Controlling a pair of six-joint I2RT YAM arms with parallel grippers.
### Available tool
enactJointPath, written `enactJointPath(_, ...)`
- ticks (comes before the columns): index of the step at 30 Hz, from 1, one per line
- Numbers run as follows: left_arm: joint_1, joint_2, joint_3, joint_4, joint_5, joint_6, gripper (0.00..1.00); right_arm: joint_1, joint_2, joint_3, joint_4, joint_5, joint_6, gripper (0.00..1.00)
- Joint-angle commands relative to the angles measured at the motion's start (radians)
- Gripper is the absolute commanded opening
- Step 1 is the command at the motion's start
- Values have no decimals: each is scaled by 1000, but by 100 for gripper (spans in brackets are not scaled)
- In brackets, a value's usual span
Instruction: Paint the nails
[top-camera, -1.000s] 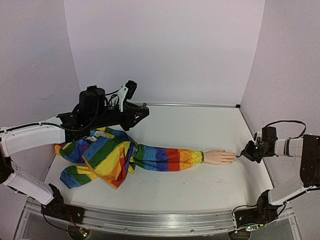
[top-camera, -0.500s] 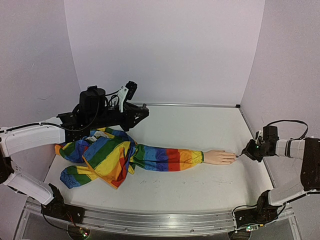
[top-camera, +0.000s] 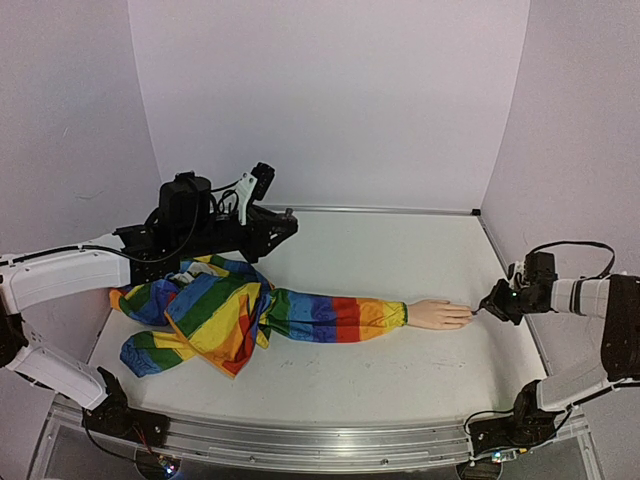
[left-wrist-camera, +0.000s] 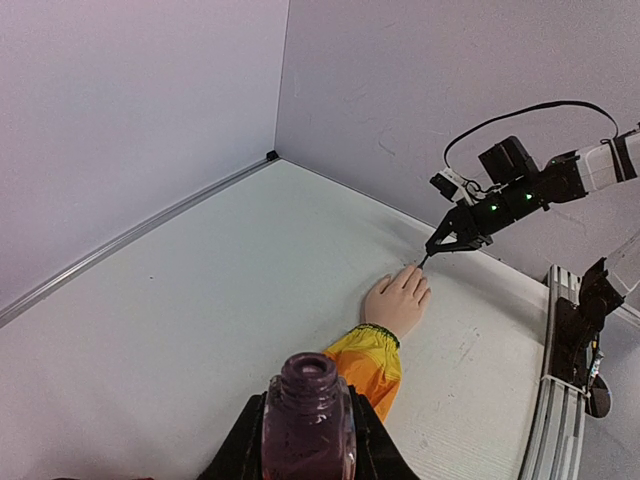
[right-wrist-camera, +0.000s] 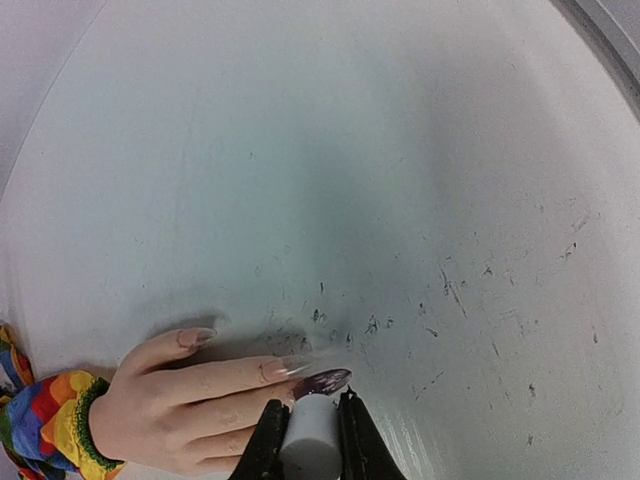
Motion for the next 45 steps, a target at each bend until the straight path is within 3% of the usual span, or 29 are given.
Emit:
enactJointPath(1,-5,-31,37,44,-3,-3,0,-5,21,7,-12,-37,-13,0)
enactJointPath(17,-6,-33,34,44,-9,-5,0,-4,23,1,3,-52,-21,0)
enactJointPath(45,-7,-39,31,41,-16,2,0,-4,22,9,-6,79,3,0)
